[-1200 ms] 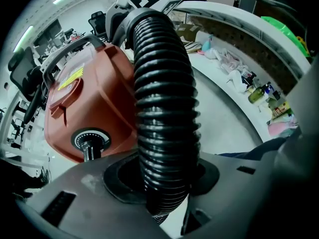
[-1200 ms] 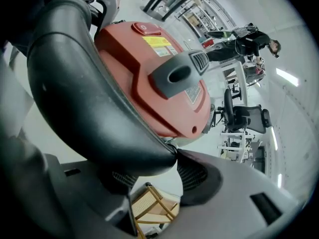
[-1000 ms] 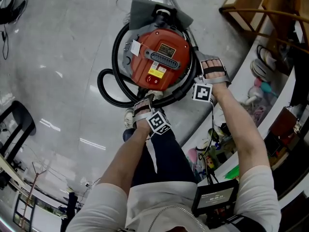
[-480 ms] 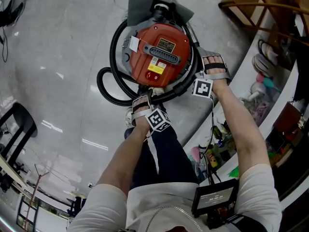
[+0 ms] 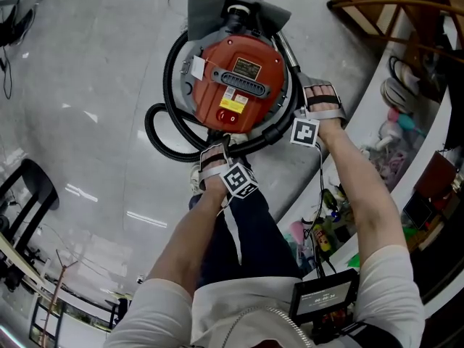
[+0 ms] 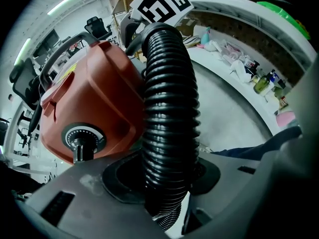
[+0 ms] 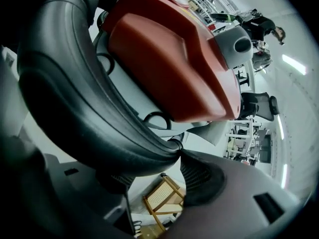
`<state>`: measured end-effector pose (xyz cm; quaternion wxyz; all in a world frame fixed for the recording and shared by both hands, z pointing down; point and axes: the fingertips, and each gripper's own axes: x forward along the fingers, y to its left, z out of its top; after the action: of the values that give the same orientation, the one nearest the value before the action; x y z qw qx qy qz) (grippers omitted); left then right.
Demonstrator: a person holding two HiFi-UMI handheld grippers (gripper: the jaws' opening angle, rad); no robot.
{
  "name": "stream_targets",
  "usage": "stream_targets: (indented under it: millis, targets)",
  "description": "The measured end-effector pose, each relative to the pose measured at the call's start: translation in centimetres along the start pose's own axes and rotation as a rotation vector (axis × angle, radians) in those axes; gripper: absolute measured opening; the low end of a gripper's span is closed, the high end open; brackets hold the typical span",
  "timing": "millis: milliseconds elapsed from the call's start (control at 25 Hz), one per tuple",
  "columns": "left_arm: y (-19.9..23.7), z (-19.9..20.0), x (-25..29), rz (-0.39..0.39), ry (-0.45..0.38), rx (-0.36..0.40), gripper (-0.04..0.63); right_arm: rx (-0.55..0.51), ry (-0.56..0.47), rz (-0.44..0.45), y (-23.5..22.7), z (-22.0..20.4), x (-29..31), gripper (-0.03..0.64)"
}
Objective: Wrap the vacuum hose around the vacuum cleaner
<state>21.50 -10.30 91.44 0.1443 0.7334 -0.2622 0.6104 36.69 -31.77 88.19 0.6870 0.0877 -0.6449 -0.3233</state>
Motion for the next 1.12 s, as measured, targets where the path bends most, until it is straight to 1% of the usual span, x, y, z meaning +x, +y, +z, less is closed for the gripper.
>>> stream_targets:
  millis: [200,320,560,640,760,880,960,1120]
  targets:
    - [-0.2,-0.4,0.5,-0.02,0.016,0.026,0.152,0.004,0.017,0.035,1.4,0.0,0.7,0.241]
    - [-0.4,-0.7,0.8,-0.033,0.029,0.027,0.156,0.005,0.023,0.036,1.7,0.0,1.0,0.247]
    - [0.0,-1.4,1.1,-0.025,0.054,0.053,0.163,0.021,0.035,0.039,2.7,0.5,1.8,0.258]
    - [0.0,-1.7,1.3,-0.023,0.059,0.067,0.164,0.032,0.036,0.052,3.4,0.7,2.1,0.261]
    - [0.0,-1.7,1.6,-0.015,0.045,0.094,0.167,0.024,0.046,0.064,4.4,0.6,2.4,0.264]
    - [0.1,-1.6,1.7,-0.008,0.032,0.098,0.171,0.011,0.079,0.076,4.5,0.1,2.4,0.264]
    - [0.0,-1.7,1.5,-0.006,0.026,0.097,0.172,0.025,0.107,0.11,4.8,-0.3,1.9,0.264]
    - [-0.2,-1.9,1.4,-0.007,0.03,0.104,0.172,0.06,0.131,0.141,5.2,-0.6,1.3,0.264]
